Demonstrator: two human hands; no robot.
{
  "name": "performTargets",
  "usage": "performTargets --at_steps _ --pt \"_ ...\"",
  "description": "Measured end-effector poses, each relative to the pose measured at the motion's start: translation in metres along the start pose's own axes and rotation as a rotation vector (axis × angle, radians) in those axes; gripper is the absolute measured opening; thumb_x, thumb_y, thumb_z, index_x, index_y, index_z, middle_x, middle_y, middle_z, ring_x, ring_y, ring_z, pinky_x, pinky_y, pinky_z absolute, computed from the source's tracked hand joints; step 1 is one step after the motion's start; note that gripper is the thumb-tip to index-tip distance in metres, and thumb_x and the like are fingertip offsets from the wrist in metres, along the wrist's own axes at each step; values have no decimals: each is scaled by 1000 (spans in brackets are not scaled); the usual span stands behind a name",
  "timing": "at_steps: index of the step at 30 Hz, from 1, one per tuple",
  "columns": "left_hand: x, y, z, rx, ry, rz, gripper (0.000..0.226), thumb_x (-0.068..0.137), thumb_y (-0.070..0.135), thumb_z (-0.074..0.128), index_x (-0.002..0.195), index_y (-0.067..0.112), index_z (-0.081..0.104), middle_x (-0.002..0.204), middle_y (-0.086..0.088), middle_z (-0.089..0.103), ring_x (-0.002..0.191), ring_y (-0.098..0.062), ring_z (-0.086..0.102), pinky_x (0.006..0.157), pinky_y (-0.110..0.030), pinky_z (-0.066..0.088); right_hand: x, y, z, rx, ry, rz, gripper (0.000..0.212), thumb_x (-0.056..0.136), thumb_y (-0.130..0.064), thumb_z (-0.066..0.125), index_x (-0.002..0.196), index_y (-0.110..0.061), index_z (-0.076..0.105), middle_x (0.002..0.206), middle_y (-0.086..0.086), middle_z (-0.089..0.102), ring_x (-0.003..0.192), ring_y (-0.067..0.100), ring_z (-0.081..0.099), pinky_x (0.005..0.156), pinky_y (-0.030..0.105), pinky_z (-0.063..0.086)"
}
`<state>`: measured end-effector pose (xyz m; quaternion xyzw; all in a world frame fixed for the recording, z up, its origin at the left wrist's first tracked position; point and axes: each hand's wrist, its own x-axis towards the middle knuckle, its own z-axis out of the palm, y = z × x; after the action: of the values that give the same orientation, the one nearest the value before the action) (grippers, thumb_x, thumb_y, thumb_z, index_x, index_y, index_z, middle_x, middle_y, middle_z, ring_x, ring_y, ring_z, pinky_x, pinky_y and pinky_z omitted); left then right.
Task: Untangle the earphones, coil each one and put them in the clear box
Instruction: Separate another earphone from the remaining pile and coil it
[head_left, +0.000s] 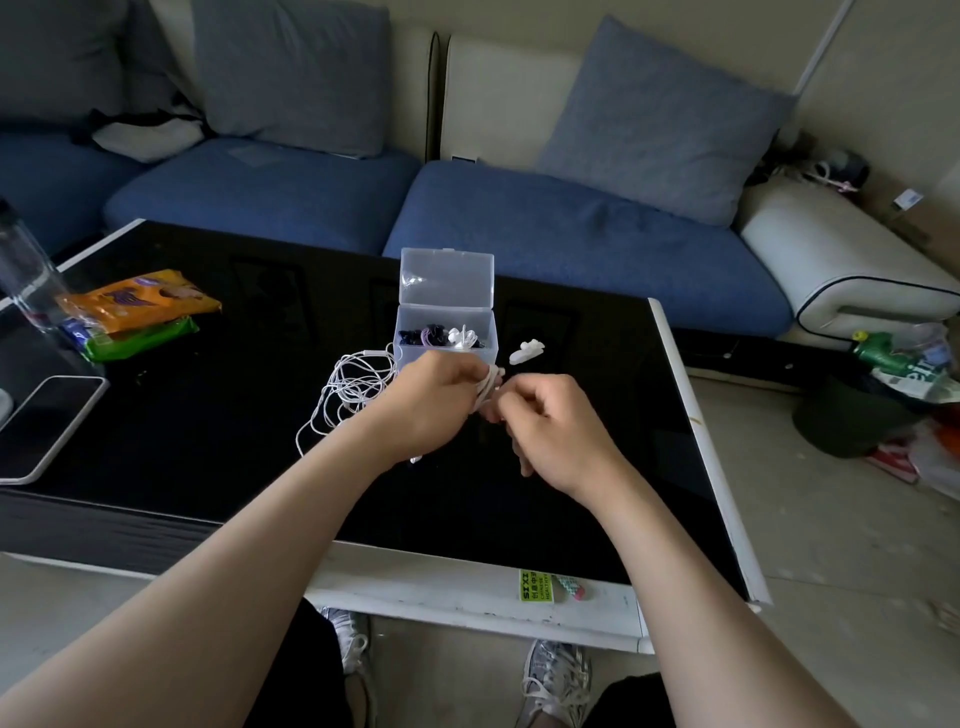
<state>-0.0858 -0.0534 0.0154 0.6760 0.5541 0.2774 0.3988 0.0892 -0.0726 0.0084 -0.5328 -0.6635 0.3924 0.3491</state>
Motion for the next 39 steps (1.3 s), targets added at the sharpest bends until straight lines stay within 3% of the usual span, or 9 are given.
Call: performTargets --at_steps 3,7,12,14,21,24,28,32,39 --pt "-4 2 1 6 -101 -32 35 77 23 45 87 25 78 85 6 77 78 -13 68 82 -37 55 3 6 -5 -88 153 -88 27 103 -22 65 80 -12 73 56 -16 62 53 2 57 55 21 44" --pt "-5 9 0 -86 -139 -36 32 102 13 46 99 9 78 91 -3 80 75 -8 66 79 -33 52 7 15 -10 -177 287 -142 16 100 -26 74 88 -15 76 65 -13 67 63 -2 63 60 10 41" --pt "-10 15 1 -269 -177 -1 32 108 22 52 99 0 73 82 -5 71 77 -13 58 70 -27 43 11 12 -11 77 217 -11 12 102 -25 69 97 -18 78 85 0 77 79 8 71 66 27 58" --pt "-10 16 3 -337 -171 15 33 111 25 50 91 7 69 76 2 64 69 -8 52 65 -22 38 10 6 -7 277 181 123 17 104 -21 63 100 -14 78 94 13 76 85 18 69 65 29 57" --pt "-2 17 7 -670 -194 -69 34 114 25 39 90 12 58 71 1 54 61 -11 43 69 -30 37 12 -8 0 692 148 364 18 95 -23 66 94 -20 83 89 4 71 89 18 61 81 35 43" --pt "2 13 8 -746 -182 -128 30 113 25 39 103 7 60 71 -2 52 61 -14 41 72 -33 40 11 -8 -1 499 198 206 22 97 -17 65 93 -22 86 89 -4 80 85 8 70 77 23 49" --pt "11 8 10 -779 -84 -184 31 108 19 43 79 17 55 68 1 50 61 -12 40 68 -31 37 15 2 2 131 183 -120 28 110 -25 56 107 -21 84 91 -5 80 89 5 74 78 21 55" --pt "19 5 6 -817 -18 -219 32 101 19 46 69 20 48 64 1 44 60 -13 36 64 -31 32 22 11 10 -35 124 -188 27 111 -29 56 128 -24 76 103 -15 78 97 -5 70 81 9 49" --pt "37 7 11 -721 158 -217 28 90 14 39 63 18 44 56 -2 42 57 -15 33 61 -34 26 44 18 9 217 137 -134 16 102 -14 71 109 -23 82 95 -7 82 95 9 78 84 28 59"
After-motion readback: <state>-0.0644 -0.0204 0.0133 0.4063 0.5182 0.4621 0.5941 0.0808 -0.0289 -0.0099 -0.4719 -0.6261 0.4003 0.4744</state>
